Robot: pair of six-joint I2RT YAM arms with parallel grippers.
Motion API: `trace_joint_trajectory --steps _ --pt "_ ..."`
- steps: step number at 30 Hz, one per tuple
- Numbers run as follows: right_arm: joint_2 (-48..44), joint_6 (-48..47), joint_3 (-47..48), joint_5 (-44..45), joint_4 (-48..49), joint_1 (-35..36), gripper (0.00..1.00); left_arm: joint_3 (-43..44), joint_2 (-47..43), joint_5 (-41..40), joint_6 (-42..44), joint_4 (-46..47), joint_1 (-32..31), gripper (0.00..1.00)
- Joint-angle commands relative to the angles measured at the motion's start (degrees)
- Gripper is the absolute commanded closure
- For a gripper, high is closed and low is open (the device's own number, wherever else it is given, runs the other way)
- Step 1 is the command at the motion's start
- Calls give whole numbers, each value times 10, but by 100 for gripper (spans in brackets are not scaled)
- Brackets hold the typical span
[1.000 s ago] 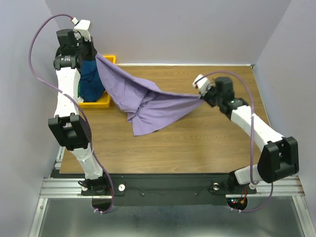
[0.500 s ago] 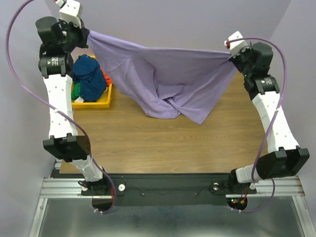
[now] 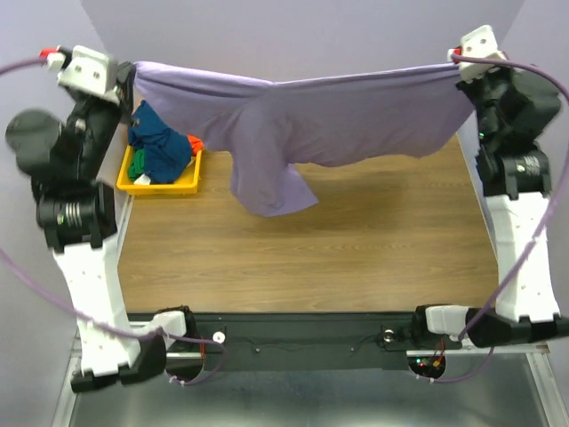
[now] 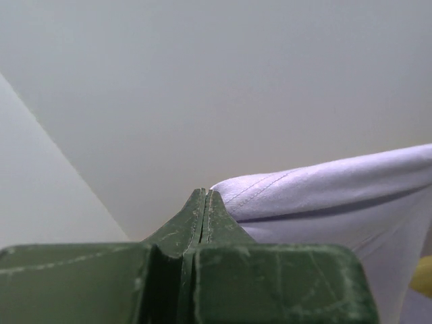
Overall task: Fold and stack the t-shirts
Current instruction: Flatten the tshirt out
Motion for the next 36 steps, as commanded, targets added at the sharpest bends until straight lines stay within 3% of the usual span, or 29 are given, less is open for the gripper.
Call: trace_joint_trajectory --steps 1,6,13,20,29,30,36 --pt "-75 -30 48 62 29 -10 100 -46 -103 -57 -9 88 4 100" --pt "-128 -47 71 65 29 -10 99 -59 -187 -80 -23 108 4 100" --pt "-183 -91 118 64 29 -10 99 0 -253 -98 -39 91 4 100" --pt "-233 -132 38 48 29 -10 99 16 -273 -48 -37 27 4 100" --pt "-275 -108 -256 -14 28 -10 99 -270 -295 44 60 -10 4 100" --pt "-277 -100 -284 -28 26 -10 99 -322 -294 49 66 -3 4 100" --pt "-253 -71 -446 -79 28 -10 100 -447 -250 48 95 68 3 100"
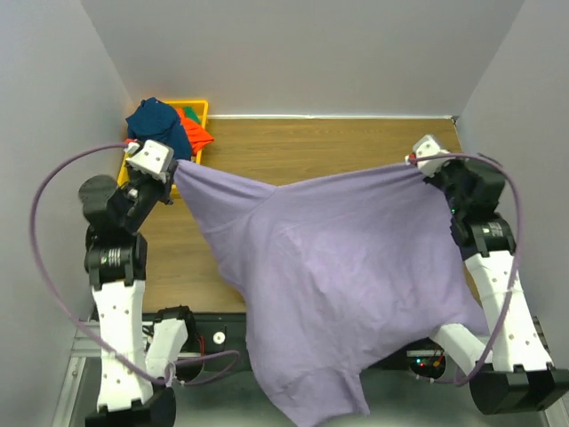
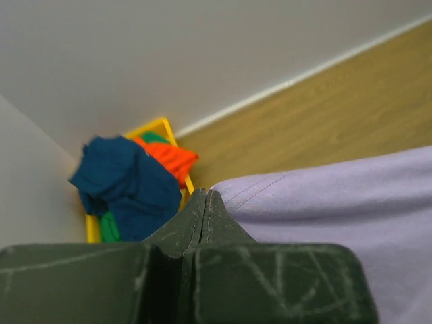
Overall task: Fold and stack the t-shirts
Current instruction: Flatten the tshirt out
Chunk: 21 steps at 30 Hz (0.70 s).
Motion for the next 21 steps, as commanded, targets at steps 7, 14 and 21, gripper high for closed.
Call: trace_joint_trajectory --steps 7,14,21 --pt "117 44 -153 -75 98 -7 99 -101 151 -39 43 182 -31 100" --pt "271 64 -122 -65 168 -7 100 -70 284 -117 45 237 -78 100" --pt "422 71 -36 -28 225 -23 99 53 445 -171 5 253 -116 100"
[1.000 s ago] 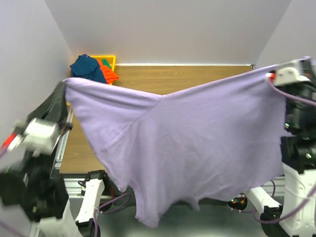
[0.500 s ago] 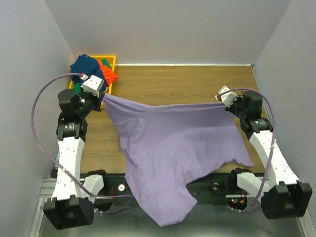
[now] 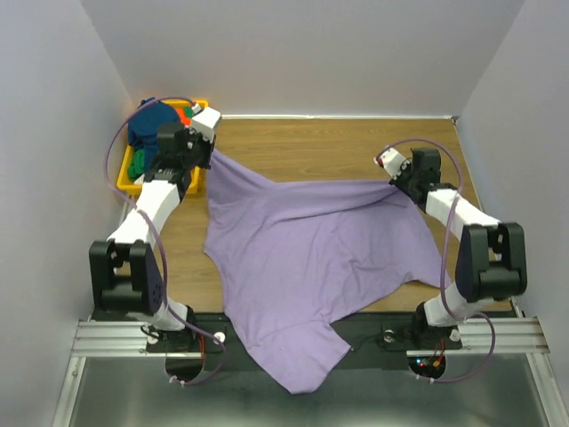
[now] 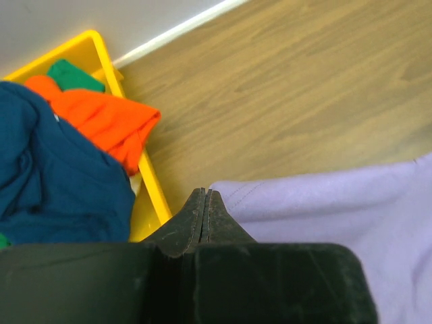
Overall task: Fold and stack the t-shirts
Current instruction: Flatten the tshirt out, then fold the tshirt
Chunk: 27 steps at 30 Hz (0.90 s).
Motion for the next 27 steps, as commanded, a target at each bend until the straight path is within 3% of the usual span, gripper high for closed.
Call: trace_joint_trajectory --steps 1,10,16,21,27 --pt "63 20 79 33 80 -28 100 106 73 -40 -29 60 -1 100" --pt "274 32 260 54 81 -74 99 310 266 -37 -56 45 -11 100" --pt "361 22 332 62 80 -80 99 445 383 -45 -64 27 -15 100" --pt "416 8 411 79 79 -83 99 508 440 -60 -62 25 -23 100" --pt "424 6 431 73 77 -87 100 530 448 -63 -48 19 -31 100"
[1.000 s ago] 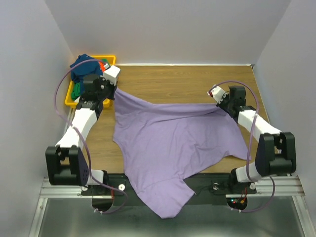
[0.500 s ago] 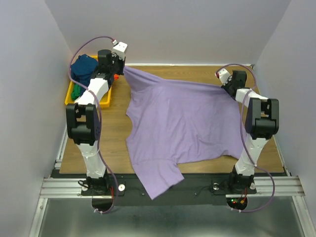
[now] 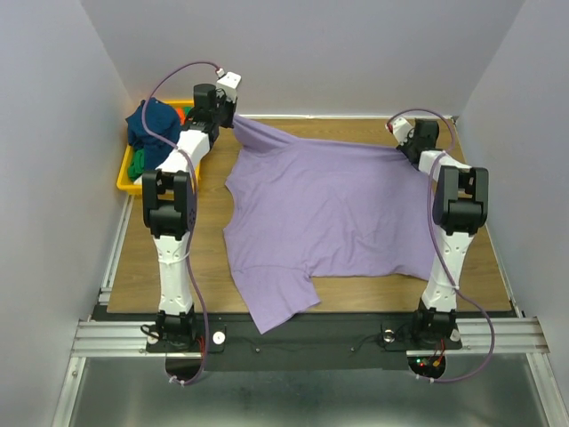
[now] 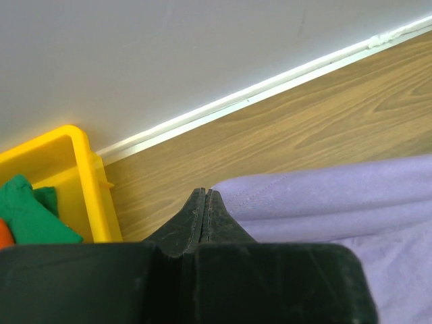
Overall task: Fold and stack the t-shirts
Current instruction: Fold the tshirt
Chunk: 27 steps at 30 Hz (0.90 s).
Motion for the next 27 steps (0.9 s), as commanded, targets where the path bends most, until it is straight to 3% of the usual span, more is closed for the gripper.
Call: trace_joint_trajectory --steps 1,17,27 --pt "-19 -7 18 15 24 -11 99 33 -39 -18 21 19 1 100" --pt "-162 -29 -131 -38 11 -12 96 -265 -294 -35 72 -25 -29 100" --pt "-197 -62 -172 -66 -11 -22 97 -416 -389 -104 22 -40 -64 100"
